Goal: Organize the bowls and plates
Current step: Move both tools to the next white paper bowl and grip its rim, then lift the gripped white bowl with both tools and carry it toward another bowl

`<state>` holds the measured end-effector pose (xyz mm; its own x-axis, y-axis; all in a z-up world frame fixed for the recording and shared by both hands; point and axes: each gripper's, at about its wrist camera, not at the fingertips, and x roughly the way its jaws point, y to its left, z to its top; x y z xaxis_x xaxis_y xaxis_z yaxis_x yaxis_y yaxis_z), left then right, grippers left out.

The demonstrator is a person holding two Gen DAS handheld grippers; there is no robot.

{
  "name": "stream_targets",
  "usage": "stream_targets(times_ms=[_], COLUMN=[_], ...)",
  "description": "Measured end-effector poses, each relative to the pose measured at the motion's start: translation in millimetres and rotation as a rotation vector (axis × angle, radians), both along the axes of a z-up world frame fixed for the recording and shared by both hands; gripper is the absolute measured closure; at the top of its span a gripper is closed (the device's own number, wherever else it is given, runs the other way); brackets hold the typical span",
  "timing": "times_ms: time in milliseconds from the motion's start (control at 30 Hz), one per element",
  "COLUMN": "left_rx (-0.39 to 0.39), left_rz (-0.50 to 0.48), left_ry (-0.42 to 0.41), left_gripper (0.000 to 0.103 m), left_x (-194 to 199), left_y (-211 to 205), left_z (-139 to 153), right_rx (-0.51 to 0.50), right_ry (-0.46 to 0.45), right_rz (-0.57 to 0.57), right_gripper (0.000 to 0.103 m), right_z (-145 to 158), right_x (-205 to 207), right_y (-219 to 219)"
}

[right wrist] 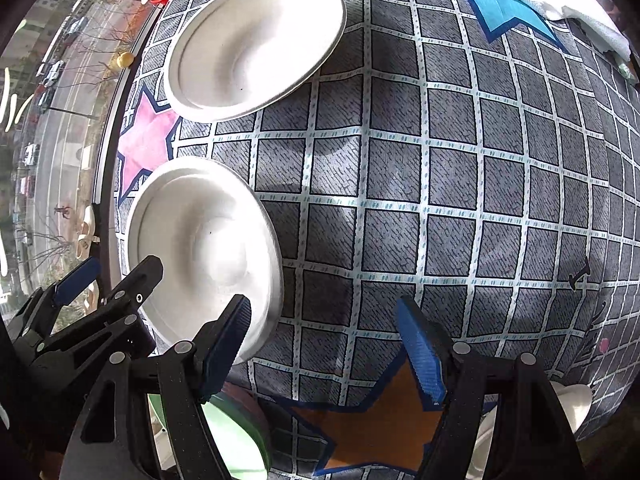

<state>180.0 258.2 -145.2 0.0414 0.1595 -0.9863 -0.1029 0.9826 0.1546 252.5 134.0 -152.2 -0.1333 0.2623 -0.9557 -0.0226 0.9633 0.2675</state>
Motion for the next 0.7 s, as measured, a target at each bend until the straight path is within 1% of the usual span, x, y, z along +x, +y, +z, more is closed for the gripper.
stream_targets(times_ms=[300,333,367,400,433,467,500,533,600,633,667,700], left_rx=[0.004,-0.003,-0.017,-0.034,-0.045,-0.049,-0.054,-0.059,-0.065,-0.071,-0.075,-0.052], left_rz=[0.013,0.015,0.019,0.022,0.022,0.019,0.008,-0.005,-0.034,-0.047,-0.059,-0.073], left_ry=[0.043,0.05,0.056,0.059,0.058,0.052,0.049,0.048,0.051,0.052,0.055,0.054], left_gripper=[0.023,0.024,0.027,0.033,0.033,0.036,0.039,0.041,0.053,0.057,0.064,0.064], left_x=[12.8,13.4,14.1,14.5,15.0,14.9,15.0,15.5,16.7,17.1,17.4,17.1], left_y=[5.1,5.7,7.6,8.8,8.5,8.2,6.4,4.5,-2.5,-6.5,-10.3,-15.9], left_z=[-26.9,-29.2,-32.0,-34.0,-34.5,-34.4,-34.4,-34.6,-34.5,-34.1,-34.3,-33.3], right_rx=[0.003,0.002,0.0,0.0,0.003,0.008,0.014,0.025,0.029,0.031,0.043,0.054], right_ry=[0.023,0.025,0.024,0.021,0.022,0.029,0.039,0.046,0.048,0.044,0.047,0.053], right_rz=[0.008,0.01,0.011,0.013,0.015,0.016,0.015,0.012,0.004,0.006,0.01,0.015], right_gripper=[0.028,0.028,0.028,0.035,0.046,0.05,0.058,0.064,0.065,0.07,0.073,0.077], right_z=[-20.1,-21.8,-22.4,-22.8,-23.4,-24.2,-26.6,-29.3,-29.9,-30.1,-30.2,-31.0], right_x=[7.6,8.0,8.0,7.3,6.6,6.9,6.0,7.1,6.3,5.9,5.4,4.0], right_y=[11.6,13.6,14.9,15.8,16.5,18.2,20.8,21.3,21.4,20.8,21.2,22.5])
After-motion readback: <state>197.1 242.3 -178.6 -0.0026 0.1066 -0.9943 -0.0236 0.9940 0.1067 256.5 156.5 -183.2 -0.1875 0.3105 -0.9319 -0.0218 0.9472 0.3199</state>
